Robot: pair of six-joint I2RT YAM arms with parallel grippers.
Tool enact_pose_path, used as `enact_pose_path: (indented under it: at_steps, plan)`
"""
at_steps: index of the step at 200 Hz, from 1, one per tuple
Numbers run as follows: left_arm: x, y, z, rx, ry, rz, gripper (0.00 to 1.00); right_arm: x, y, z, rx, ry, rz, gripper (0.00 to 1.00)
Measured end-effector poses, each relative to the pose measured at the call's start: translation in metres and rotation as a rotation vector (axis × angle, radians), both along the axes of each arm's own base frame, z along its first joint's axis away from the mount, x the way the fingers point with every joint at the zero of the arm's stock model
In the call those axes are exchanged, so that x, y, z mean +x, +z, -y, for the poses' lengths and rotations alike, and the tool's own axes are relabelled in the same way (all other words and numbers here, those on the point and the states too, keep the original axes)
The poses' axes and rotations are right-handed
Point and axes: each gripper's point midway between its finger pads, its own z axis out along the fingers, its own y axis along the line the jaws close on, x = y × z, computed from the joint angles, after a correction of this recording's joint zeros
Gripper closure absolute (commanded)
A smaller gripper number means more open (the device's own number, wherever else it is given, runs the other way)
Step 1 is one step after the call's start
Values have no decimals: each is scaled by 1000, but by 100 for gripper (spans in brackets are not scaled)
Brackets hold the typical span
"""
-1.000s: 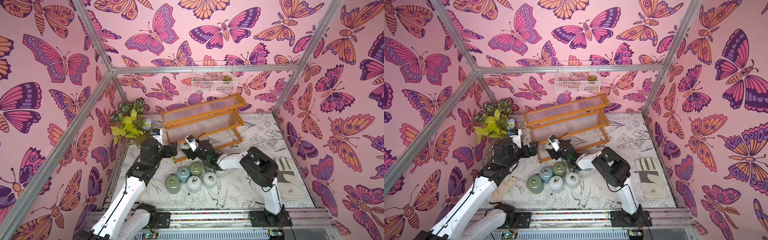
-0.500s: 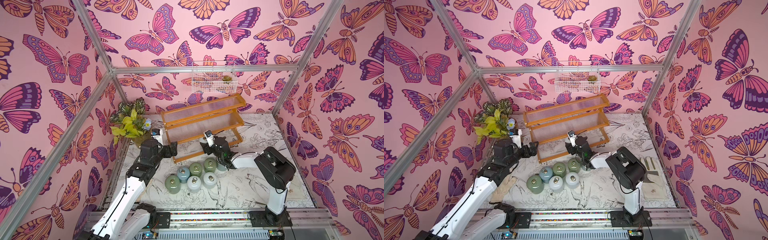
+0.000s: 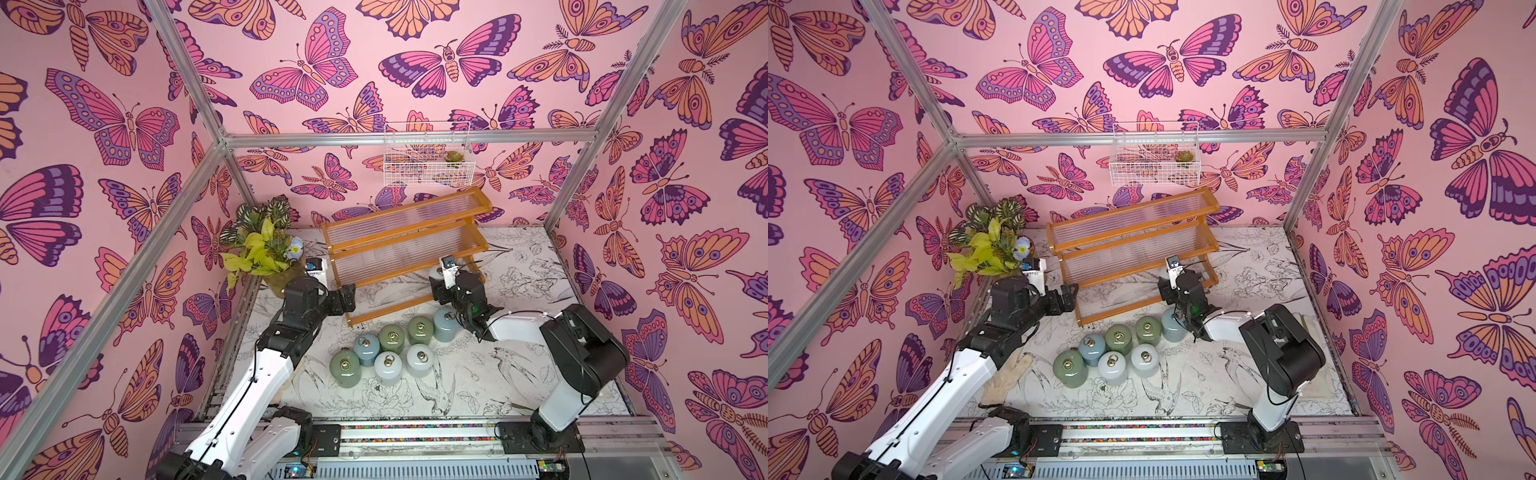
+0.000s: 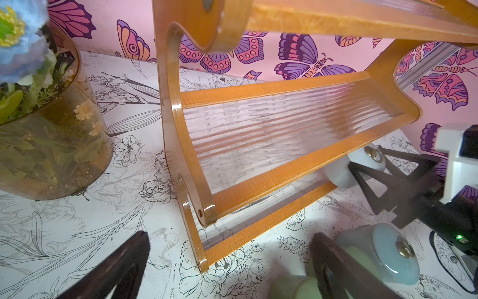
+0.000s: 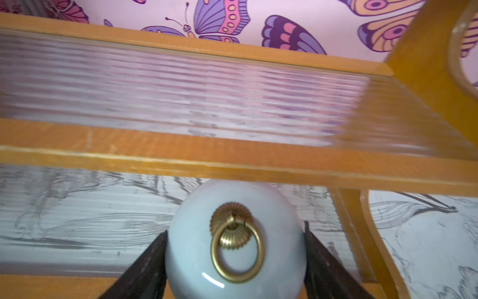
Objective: Remove the tea canisters from the shelf
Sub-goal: Place the tea canister at the center of the board.
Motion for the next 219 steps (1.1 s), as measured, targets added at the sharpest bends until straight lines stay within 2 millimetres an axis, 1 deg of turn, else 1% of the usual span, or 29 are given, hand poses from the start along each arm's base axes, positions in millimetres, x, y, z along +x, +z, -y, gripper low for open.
enact_pose_path:
  at_steps: [21, 53, 78, 93, 109, 129, 162, 194, 219]
  plan:
    - [1, -3, 1, 2, -7, -7, 0, -5, 0, 16, -3, -55, -2, 53]
    - [3, 1, 4, -2, -22, 7, 0, -14, 0, 36, -7, -139, -17, 53]
    - [6, 4, 7, -2, -36, 13, 0, -23, 6, 54, -10, -210, -26, 53]
    - [7, 6, 8, -7, -42, 19, 0, -26, 11, 61, -5, -242, -24, 53]
    - [8, 9, 10, -9, -49, 25, 0, -30, 11, 65, -2, -261, -35, 52]
    - [9, 14, 11, -13, -53, 38, 0, -35, 4, 69, 0, -276, -73, 52]
    - [11, 20, 12, -17, -57, 55, 0, -48, -14, 78, -8, -304, -144, 52]
    - [12, 17, 13, -14, -58, 46, 0, -61, -32, 86, -7, -328, -203, 51]
    - [14, 14, 13, -13, -61, 35, 0, -66, -37, 90, 19, -344, -212, 51]
